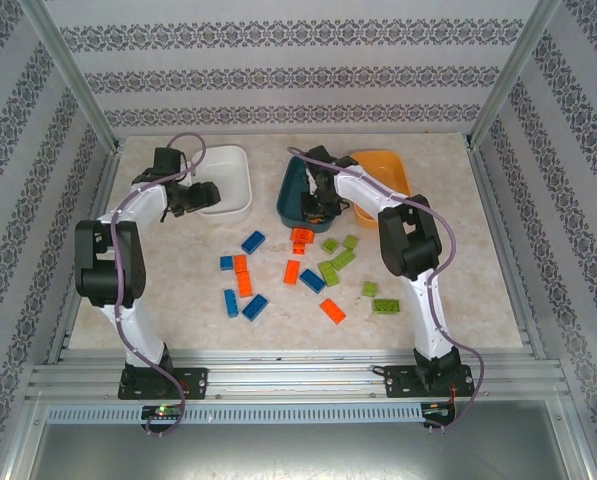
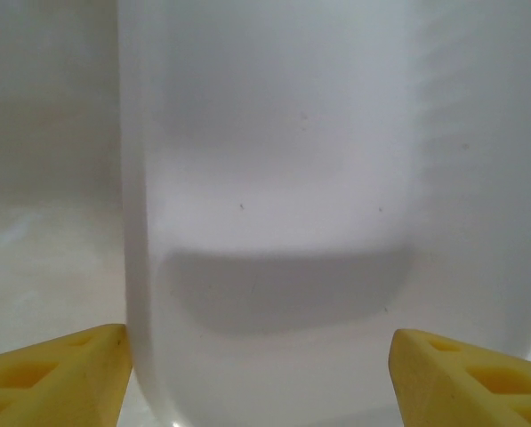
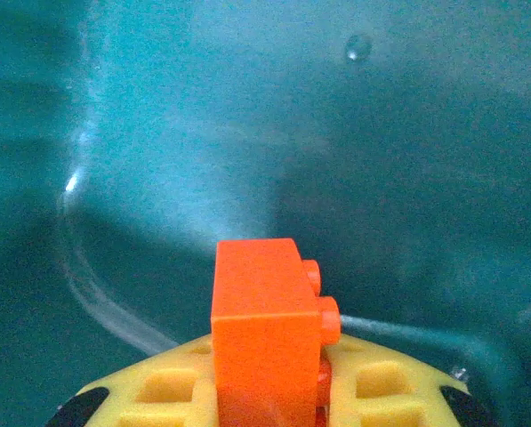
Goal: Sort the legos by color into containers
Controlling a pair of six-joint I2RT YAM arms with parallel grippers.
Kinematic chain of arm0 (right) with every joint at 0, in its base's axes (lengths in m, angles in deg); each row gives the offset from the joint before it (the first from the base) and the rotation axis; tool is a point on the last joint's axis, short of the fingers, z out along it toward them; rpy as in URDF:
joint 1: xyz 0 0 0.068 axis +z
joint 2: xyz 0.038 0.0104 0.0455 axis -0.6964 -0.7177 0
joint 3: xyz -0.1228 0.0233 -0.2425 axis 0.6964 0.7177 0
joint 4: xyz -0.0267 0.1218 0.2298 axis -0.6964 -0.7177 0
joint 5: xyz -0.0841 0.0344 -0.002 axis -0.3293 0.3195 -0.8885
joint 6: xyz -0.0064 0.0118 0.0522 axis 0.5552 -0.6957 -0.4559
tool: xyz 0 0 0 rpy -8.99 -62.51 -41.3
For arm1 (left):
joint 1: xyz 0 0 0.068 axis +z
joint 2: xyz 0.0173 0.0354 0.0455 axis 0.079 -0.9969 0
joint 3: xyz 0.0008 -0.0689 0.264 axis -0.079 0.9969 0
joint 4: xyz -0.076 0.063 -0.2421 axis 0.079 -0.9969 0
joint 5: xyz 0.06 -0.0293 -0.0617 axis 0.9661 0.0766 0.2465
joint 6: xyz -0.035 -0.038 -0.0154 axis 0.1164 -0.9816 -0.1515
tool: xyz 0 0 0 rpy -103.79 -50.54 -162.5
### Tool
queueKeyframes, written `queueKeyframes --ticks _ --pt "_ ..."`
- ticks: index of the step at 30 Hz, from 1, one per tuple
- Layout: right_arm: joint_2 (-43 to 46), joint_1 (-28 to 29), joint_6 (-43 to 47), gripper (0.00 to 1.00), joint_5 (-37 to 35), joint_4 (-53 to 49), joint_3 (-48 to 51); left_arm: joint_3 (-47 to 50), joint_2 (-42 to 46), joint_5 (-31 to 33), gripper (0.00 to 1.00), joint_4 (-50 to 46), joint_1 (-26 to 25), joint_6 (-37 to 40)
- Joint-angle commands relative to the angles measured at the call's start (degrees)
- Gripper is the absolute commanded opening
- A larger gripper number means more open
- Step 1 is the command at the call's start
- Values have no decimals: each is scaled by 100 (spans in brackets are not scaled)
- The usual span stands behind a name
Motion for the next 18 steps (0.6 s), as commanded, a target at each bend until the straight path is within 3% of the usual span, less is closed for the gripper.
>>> queueKeyframes --ticks 1,5,7,10,14,18 --pt "475 77 164 15 84 0 238 -311 -225 -231 77 175 -209 157" --pt "563 79 150 43 21 90 286 -447 -329 -403 77 116 -366 246" --pt "641 79 130 51 -2 162 267 -449 -339 -500 77 128 -392 247" --pt "825 80 96 58 0 325 251 -422 -360 -573 74 96 -402 313" --pt "1151 50 -16 61 -2 492 330 -465 -442 -519 57 -176 -444 564" --pt "1481 24 -109 62 60 628 548 -424 -389 -407 52 -288 -496 631"
